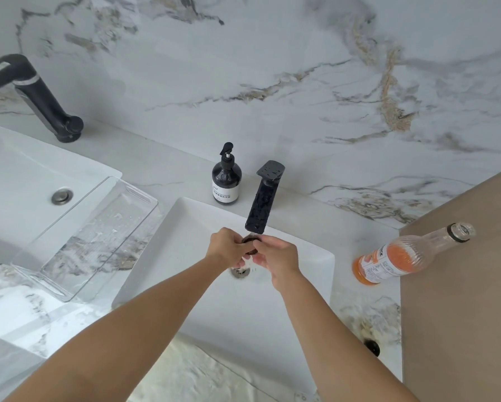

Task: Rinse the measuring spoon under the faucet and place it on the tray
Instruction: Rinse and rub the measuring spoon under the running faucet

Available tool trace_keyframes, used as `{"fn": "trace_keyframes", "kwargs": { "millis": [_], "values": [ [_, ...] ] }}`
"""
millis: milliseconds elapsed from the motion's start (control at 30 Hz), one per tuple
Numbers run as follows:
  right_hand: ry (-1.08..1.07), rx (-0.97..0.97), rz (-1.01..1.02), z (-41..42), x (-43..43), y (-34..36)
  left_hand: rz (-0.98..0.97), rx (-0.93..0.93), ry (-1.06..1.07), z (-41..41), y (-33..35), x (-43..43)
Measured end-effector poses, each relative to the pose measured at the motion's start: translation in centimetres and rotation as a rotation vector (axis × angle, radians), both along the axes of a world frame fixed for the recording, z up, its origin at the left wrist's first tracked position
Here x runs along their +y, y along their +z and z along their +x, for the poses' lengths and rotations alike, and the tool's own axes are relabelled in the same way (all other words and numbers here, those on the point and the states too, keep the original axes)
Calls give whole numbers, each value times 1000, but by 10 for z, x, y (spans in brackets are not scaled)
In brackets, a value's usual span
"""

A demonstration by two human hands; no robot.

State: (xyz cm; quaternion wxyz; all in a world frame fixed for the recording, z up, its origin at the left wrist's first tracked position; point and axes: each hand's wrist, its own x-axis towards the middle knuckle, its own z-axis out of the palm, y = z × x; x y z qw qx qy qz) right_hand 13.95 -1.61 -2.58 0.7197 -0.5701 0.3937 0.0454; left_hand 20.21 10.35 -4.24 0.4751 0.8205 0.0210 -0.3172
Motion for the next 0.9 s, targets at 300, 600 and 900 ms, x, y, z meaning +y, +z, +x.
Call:
{"fn": "trace_keyframes", "kwargs": {
  "millis": [300, 600, 900],
  "values": [
    [66, -18, 232, 14, 1, 0, -252, 93, -188, -18, 3, 28],
    [2, -119, 887, 24, 12, -12, -721, 805, 34, -26, 6, 38],
    [-91, -3, 800, 55, 18, -31, 241, -113, -387, -17, -3, 35]
  ]
}}
